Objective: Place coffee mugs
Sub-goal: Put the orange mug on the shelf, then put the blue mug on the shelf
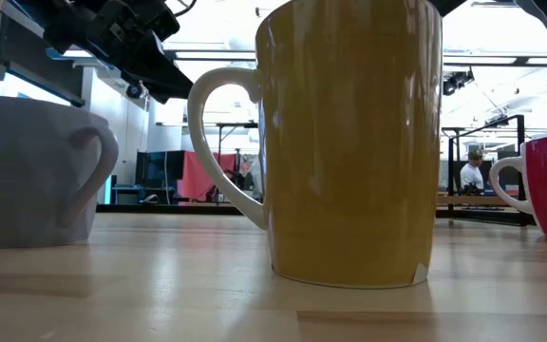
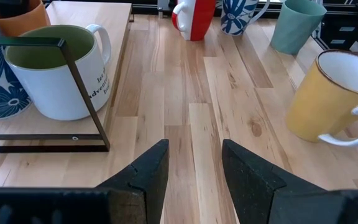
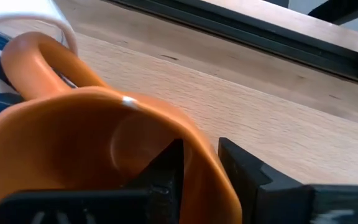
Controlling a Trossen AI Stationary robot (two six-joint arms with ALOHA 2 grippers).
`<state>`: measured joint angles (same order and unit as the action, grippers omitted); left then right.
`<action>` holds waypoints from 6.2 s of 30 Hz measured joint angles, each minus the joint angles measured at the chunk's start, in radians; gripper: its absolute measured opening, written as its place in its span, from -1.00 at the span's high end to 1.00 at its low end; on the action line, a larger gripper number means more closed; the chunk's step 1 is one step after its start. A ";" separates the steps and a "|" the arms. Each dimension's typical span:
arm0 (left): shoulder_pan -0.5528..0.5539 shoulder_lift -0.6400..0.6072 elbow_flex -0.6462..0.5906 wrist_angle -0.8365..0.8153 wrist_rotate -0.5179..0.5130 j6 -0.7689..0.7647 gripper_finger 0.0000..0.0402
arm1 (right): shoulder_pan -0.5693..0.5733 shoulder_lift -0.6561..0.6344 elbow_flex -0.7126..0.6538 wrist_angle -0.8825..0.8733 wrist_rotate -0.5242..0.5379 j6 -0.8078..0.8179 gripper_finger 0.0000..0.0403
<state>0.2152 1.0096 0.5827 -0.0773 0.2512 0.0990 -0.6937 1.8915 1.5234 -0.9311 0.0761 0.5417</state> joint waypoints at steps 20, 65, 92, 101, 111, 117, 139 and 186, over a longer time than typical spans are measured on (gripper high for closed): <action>0.000 0.000 0.000 0.000 0.000 0.000 0.31 | 0.017 0.000 0.276 -0.240 0.072 -0.079 0.61; 0.000 0.000 0.000 0.098 -0.055 -0.001 0.31 | 0.696 -1.134 -0.712 0.444 0.086 -0.380 0.61; -0.193 -0.004 0.192 -0.397 -0.237 -0.127 0.31 | 0.695 -1.006 -0.988 0.811 0.053 -0.419 0.61; -0.389 -0.006 0.254 -0.627 -0.266 -0.472 0.31 | 0.695 -1.010 -0.988 0.809 0.051 -0.419 0.61; -0.526 0.147 0.254 -0.684 -0.362 -0.710 0.31 | 0.695 -1.010 -0.988 0.809 0.051 -0.419 0.61; -0.549 0.256 0.253 -0.685 -0.362 -0.749 0.31 | 0.695 -1.010 -0.988 0.808 0.051 -0.419 0.61; -0.551 0.440 0.253 -0.672 -0.310 -0.692 0.31 | 0.694 -1.010 -0.988 0.801 0.035 -0.419 0.61; -0.022 0.596 0.880 -0.644 -0.419 0.113 0.96 | 0.694 -1.311 -0.988 0.809 0.201 -0.558 0.61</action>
<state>0.1929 1.6053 1.4627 -0.7209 -0.1679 0.2121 0.0006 0.5805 0.5358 -0.1224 0.2768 -0.0160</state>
